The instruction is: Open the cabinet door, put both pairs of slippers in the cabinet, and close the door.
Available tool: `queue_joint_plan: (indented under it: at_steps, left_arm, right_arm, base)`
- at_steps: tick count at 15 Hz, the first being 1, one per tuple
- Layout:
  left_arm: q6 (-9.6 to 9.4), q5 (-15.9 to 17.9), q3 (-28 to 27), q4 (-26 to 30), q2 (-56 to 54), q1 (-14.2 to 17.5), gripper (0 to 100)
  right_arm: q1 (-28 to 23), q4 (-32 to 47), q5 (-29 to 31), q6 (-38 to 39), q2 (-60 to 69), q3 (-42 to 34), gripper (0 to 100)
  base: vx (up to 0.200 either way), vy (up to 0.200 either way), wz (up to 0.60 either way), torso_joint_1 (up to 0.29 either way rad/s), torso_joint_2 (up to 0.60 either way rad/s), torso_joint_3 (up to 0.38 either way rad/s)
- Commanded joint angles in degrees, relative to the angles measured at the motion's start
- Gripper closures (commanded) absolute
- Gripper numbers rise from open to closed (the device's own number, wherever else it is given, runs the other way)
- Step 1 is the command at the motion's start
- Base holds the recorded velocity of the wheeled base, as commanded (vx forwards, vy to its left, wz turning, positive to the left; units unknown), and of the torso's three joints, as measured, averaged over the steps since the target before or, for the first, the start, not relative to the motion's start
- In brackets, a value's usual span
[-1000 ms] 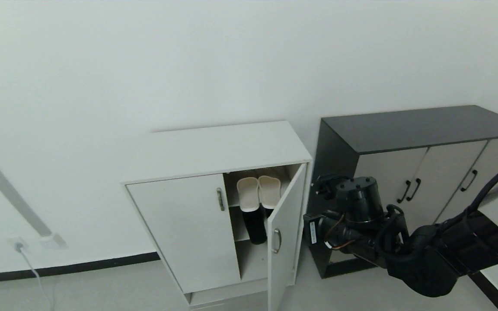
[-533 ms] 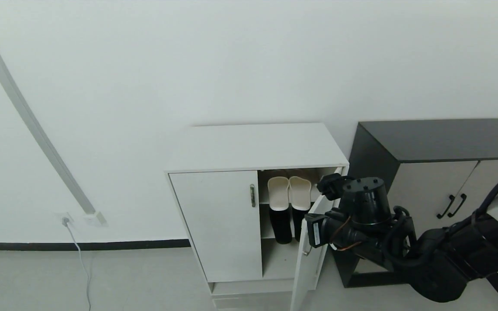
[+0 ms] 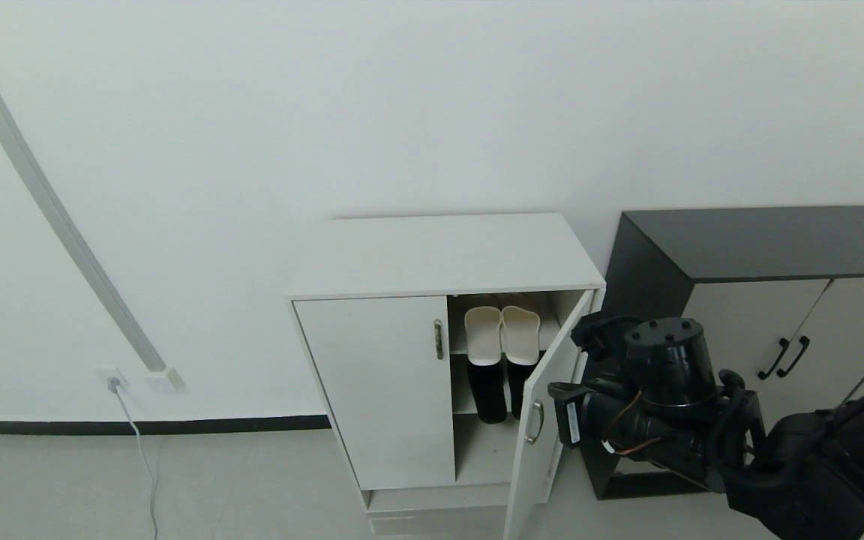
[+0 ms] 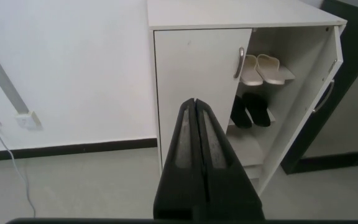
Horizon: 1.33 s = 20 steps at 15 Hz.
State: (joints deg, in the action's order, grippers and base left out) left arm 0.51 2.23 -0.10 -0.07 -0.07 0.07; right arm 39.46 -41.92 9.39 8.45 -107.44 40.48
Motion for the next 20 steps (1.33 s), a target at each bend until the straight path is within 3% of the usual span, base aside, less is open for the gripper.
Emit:
queue_joint_plan:
  at_steps: [1, 6, 8, 15, 20]
  left_arm:
    - [0.02, 0.1, 0.0, 0.0, 0.1, 0.0, 100]
    - [0.02, 0.0, 0.0, 0.0, 0.1, 0.0, 100]
    - [-0.07, 0.1, 0.0, 0.0, 0.1, 0.0, 100]
    - [0.10, 0.0, 0.0, 0.0, 0.1, 0.0, 100]
    - [0.10, 0.0, 0.0, 0.0, 0.1, 0.0, 100]
  right_arm:
    - [-0.3, -0.1, 0.0, 0.3, 1.3, -2.2, 100]
    - [-1.8, -6.8, -0.2, 0.4, 0.8, -10.8, 100]
    - [-1.8, -7.5, -0.2, 0.5, 0.7, -11.8, 100]
    - [-1.9, -10.6, -0.2, 0.4, -3.6, -11.0, 100]
    - [-3.1, -11.1, -1.8, 0.4, -8.2, -5.9, 100]
  base:
    - [0.000, 0.000, 0.00, 0.000, 0.00, 0.000]
    - [0.000, 0.000, 0.00, 0.000, 0.00, 0.000]
    - [0.200, 0.000, 0.00, 0.002, 0.00, 0.002]
    - [0.029, 0.000, 0.00, -0.002, 0.00, 0.001]
    - [0.000, 0.000, 0.00, 0.000, 0.00, 0.000]
